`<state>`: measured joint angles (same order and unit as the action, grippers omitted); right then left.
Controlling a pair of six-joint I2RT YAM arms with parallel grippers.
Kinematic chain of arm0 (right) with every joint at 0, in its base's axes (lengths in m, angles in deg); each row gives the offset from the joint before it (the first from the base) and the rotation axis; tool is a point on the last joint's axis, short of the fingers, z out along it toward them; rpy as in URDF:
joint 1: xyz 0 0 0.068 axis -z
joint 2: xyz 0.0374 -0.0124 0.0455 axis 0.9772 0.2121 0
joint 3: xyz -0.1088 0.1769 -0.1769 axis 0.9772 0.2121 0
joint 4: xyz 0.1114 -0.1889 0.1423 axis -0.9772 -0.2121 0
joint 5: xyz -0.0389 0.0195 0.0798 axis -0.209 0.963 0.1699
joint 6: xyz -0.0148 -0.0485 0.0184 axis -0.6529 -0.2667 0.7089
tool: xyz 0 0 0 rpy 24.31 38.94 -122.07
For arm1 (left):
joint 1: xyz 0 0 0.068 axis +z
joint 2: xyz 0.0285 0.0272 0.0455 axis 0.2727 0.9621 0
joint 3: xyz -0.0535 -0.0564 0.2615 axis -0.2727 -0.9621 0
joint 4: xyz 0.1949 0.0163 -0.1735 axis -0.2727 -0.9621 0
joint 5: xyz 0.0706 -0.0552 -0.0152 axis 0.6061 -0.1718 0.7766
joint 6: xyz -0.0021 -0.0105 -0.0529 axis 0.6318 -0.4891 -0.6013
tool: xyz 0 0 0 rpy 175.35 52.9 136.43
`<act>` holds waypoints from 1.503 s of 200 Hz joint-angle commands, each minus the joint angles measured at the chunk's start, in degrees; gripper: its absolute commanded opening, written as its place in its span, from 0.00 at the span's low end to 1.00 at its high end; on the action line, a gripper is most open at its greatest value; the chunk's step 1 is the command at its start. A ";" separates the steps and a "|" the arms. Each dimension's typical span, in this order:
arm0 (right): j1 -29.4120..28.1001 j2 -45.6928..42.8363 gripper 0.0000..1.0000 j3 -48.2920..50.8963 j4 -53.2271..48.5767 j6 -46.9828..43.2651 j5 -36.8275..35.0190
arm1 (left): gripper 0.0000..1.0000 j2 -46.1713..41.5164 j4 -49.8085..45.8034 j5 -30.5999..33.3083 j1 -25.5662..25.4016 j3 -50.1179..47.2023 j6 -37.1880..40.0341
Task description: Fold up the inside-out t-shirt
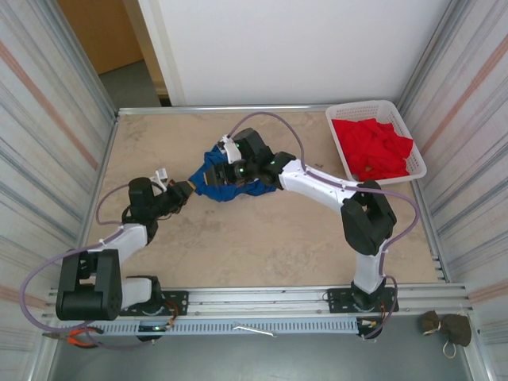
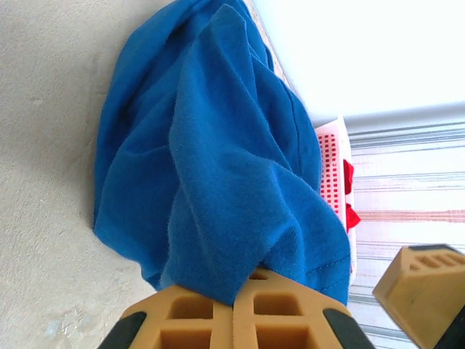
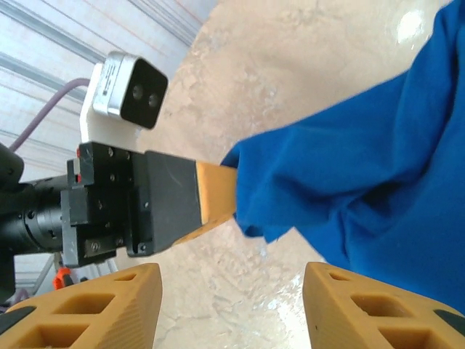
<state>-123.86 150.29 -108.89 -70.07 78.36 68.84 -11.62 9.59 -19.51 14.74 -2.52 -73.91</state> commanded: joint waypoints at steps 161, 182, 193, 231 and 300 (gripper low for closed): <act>-2.40 10.56 0.54 -6.89 -3.17 -24.73 -12.77 | 0.00 -1.08 -3.47 -2.55 0.53 3.71 2.46; -2.42 10.79 0.54 -8.09 -2.95 -24.65 -13.72 | 0.00 -1.01 -3.79 -2.67 0.60 3.97 2.74; -2.47 10.42 0.54 -8.42 -3.13 -24.62 -14.18 | 0.00 -1.02 -3.86 -2.73 0.56 4.06 2.73; -2.56 8.95 0.57 -8.76 -2.82 -24.63 -17.10 | 0.00 -1.18 -3.97 -3.06 0.73 4.06 2.79; -2.06 7.47 0.00 -11.55 -4.62 -25.43 -13.18 | 0.00 -2.22 -4.75 -3.39 0.77 5.12 2.40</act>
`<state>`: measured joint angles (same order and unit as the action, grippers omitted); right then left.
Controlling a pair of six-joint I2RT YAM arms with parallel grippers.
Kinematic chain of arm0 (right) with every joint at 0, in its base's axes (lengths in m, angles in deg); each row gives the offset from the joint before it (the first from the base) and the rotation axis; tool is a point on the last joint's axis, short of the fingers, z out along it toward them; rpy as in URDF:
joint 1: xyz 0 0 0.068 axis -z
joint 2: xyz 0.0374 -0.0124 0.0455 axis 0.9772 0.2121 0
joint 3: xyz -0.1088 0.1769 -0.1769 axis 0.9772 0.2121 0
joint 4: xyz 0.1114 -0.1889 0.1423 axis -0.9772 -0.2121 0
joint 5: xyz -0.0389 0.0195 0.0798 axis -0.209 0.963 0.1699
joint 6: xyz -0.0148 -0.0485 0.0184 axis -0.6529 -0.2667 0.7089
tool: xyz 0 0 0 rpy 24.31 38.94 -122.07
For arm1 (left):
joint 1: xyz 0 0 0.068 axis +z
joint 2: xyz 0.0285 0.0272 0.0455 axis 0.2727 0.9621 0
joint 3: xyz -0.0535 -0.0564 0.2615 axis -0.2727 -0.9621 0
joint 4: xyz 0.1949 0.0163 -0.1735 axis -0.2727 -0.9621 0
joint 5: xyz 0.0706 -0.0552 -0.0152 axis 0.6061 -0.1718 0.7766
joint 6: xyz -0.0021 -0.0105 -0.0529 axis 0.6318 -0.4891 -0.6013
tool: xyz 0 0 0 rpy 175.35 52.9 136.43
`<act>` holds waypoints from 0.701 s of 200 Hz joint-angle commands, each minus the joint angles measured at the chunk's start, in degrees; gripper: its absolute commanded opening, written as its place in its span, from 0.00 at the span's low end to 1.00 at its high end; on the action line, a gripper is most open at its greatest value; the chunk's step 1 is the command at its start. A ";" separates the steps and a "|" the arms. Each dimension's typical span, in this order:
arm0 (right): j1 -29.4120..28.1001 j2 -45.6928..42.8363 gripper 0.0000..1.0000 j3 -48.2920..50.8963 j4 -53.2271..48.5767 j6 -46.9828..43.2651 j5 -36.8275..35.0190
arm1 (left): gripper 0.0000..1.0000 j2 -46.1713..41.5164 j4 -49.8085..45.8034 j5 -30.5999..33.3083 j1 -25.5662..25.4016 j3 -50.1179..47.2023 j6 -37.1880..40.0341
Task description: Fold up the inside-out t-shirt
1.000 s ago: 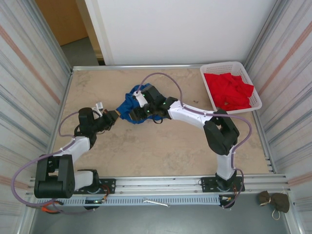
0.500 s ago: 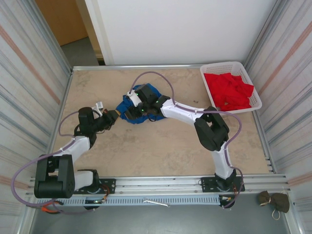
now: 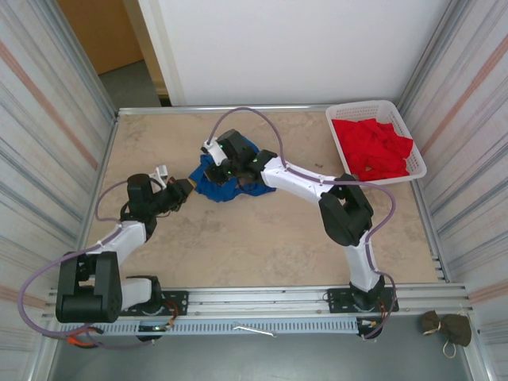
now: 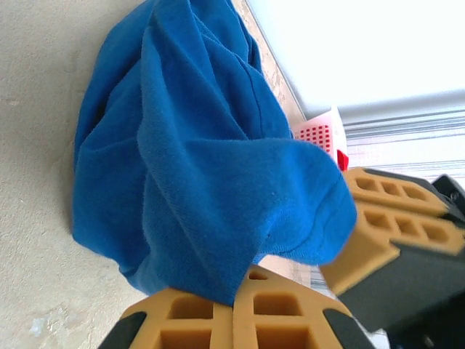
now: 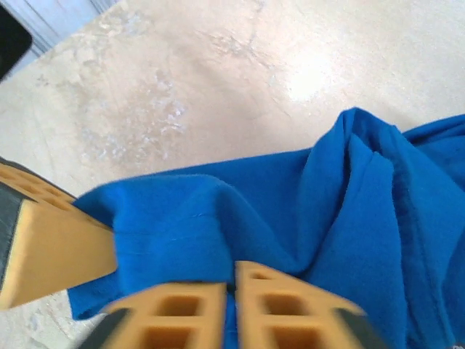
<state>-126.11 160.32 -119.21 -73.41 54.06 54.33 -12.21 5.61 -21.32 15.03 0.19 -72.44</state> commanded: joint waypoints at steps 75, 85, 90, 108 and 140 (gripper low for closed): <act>3.11 -22.88 0.00 2.11 -0.39 2.72 4.22 | 0.00 -2.71 -3.11 -4.59 0.73 12.58 -1.05; 3.17 -25.57 0.00 3.10 0.41 3.57 4.16 | 0.00 -2.86 -3.71 -5.15 0.80 14.17 -1.17; 3.17 -27.02 0.00 3.71 1.21 4.19 4.23 | 0.00 -2.83 -4.11 -5.32 0.72 14.95 -1.16; 3.66 -31.22 0.00 5.40 3.39 7.11 5.77 | 0.00 -3.05 -4.60 -5.78 0.78 17.38 -1.66; 4.34 -34.44 0.00 8.43 3.38 9.33 4.10 | 0.00 -3.37 -4.24 -7.39 0.33 21.30 -3.40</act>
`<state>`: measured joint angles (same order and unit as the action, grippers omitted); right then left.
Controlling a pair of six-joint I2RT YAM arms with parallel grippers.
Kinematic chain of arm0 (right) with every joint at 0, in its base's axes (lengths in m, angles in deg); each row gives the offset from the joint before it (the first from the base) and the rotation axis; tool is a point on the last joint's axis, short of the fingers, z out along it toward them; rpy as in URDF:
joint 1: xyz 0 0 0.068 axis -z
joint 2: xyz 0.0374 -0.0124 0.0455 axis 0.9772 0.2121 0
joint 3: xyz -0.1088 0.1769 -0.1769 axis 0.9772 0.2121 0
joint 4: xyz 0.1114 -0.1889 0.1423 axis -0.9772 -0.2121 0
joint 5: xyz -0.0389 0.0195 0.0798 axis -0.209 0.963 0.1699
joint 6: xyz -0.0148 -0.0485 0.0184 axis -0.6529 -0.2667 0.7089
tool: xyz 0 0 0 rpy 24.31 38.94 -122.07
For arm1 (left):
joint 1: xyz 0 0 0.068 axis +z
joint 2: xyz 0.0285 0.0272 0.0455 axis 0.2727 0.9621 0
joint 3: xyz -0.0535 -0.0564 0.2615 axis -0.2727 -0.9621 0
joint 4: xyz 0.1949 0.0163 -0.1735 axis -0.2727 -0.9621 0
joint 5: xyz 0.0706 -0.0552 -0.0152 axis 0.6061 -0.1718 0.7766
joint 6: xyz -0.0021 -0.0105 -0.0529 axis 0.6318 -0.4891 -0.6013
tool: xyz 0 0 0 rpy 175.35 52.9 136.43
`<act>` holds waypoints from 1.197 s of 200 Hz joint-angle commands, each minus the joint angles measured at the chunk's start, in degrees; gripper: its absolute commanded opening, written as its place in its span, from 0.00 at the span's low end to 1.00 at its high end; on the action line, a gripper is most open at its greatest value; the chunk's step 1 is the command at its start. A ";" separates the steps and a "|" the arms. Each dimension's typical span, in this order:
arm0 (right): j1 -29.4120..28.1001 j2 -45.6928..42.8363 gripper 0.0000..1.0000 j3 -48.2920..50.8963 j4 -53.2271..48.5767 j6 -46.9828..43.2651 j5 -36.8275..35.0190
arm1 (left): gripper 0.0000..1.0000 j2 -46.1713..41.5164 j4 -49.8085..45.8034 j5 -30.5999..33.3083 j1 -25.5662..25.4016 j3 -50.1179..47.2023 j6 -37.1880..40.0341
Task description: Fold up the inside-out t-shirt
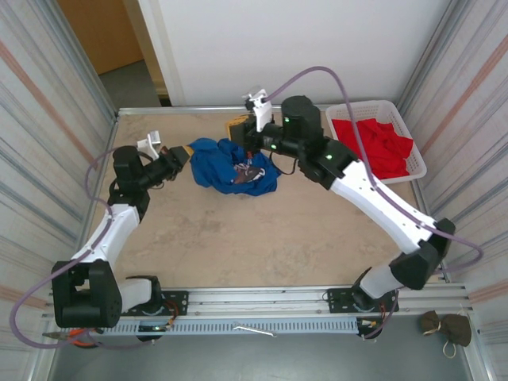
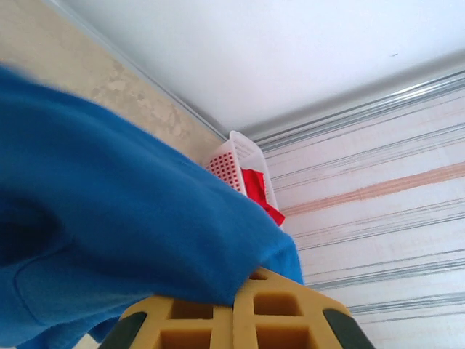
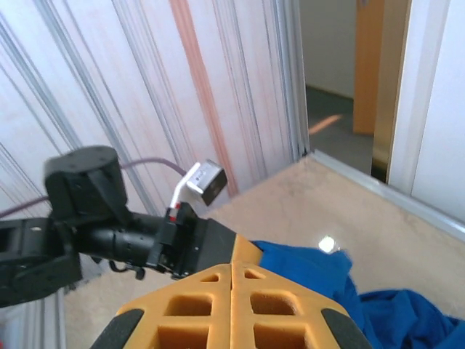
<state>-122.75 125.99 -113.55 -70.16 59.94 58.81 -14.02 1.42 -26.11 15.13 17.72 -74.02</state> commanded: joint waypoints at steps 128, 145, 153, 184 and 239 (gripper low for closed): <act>3.86 11.13 0.76 9.59 7.07 0.20 10.97 | 0.00 -4.15 -1.97 -4.15 -8.83 13.81 -4.08; 3.37 13.93 0.77 7.52 8.43 0.47 11.66 | 0.00 -3.32 -2.17 -2.96 -11.40 17.28 -4.09; 3.15 15.85 0.77 5.54 8.70 0.55 11.46 | 0.00 -2.41 -2.30 -2.55 -12.93 19.51 -3.98; 4.95 21.60 0.36 -5.65 7.21 4.60 9.67 | 0.00 2.18 -1.79 -1.94 -17.97 28.12 -4.35; 14.97 13.41 0.00 -13.10 9.29 18.88 16.68 | 0.80 -5.97 -8.67 9.85 -9.19 16.84 -2.31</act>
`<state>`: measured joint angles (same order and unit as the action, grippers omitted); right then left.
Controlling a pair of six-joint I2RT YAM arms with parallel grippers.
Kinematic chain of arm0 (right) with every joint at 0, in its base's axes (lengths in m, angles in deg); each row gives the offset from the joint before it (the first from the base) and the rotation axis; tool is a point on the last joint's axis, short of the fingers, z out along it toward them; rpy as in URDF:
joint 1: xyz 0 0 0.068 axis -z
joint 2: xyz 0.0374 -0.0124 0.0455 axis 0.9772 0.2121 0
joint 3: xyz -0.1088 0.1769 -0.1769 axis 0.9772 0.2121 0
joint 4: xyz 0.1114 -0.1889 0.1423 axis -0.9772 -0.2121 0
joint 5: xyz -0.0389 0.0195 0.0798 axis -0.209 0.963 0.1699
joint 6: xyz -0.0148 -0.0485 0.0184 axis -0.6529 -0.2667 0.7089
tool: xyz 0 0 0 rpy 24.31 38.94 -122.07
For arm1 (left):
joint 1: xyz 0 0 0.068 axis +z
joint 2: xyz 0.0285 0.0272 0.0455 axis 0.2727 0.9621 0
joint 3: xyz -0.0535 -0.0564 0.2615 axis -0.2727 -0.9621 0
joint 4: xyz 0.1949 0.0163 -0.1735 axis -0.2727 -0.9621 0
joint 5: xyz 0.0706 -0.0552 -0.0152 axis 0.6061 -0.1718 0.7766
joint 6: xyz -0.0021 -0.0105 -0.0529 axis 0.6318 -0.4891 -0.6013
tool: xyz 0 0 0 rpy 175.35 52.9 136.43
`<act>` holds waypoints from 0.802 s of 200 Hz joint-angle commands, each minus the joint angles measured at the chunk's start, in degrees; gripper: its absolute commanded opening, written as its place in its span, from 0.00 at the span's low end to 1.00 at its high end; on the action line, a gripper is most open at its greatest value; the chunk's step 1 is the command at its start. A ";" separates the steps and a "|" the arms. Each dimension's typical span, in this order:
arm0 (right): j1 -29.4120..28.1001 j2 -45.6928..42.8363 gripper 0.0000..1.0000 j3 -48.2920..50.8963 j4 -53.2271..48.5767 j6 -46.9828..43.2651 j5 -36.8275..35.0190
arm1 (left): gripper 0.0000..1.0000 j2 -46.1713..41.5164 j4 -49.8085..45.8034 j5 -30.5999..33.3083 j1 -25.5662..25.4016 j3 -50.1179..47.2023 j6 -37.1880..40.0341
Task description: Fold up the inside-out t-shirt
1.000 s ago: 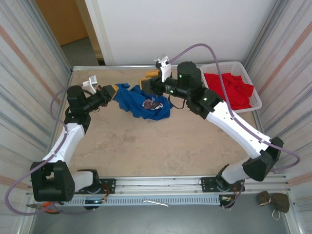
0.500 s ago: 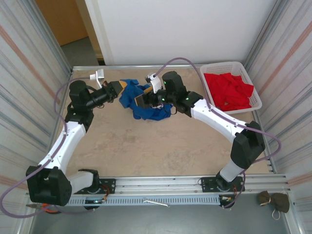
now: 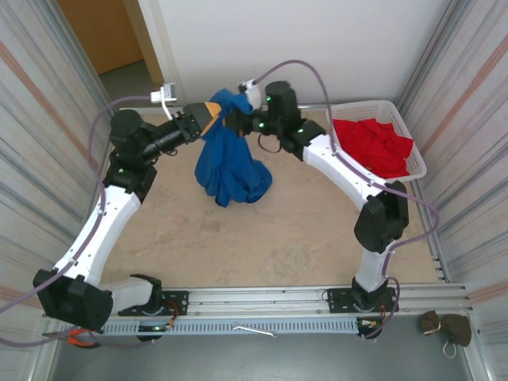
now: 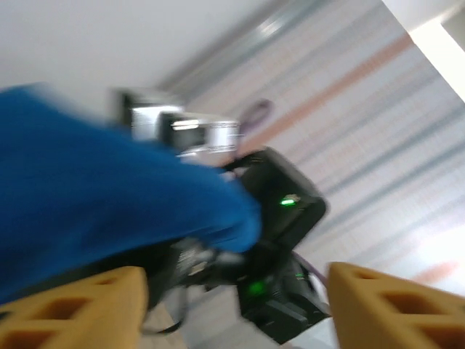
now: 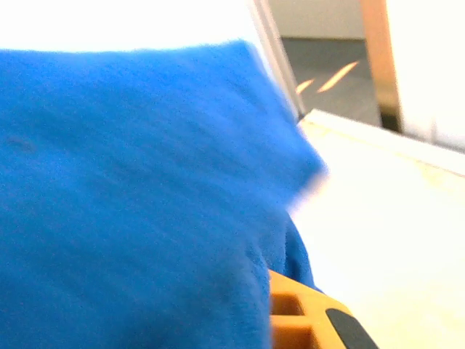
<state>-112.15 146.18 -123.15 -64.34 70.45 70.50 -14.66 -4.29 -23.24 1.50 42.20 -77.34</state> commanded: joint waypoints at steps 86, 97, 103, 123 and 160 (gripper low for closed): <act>10.05 -13.44 0.00 -2.60 3.82 12.73 8.22 | 0.88 -5.23 -0.23 14.09 -5.09 -28.98 7.60; 10.04 -13.73 0.00 -1.93 4.07 12.78 7.91 | 0.89 -3.71 1.25 17.14 -10.17 -29.36 7.74; 9.96 -13.89 0.00 -1.65 4.09 12.85 7.76 | 0.89 -2.78 2.53 18.96 -12.68 -29.51 7.72; 9.42 -14.67 0.00 -0.26 4.19 12.81 7.27 | 0.91 0.83 6.84 24.30 -19.67 -29.41 7.36; 7.82 -16.95 0.00 3.49 5.09 12.80 6.09 | 0.91 8.08 15.29 28.16 -23.85 -26.97 5.61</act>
<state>-102.92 133.31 -121.07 -62.68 82.08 77.19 -9.74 2.18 -0.66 -21.24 13.21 -71.33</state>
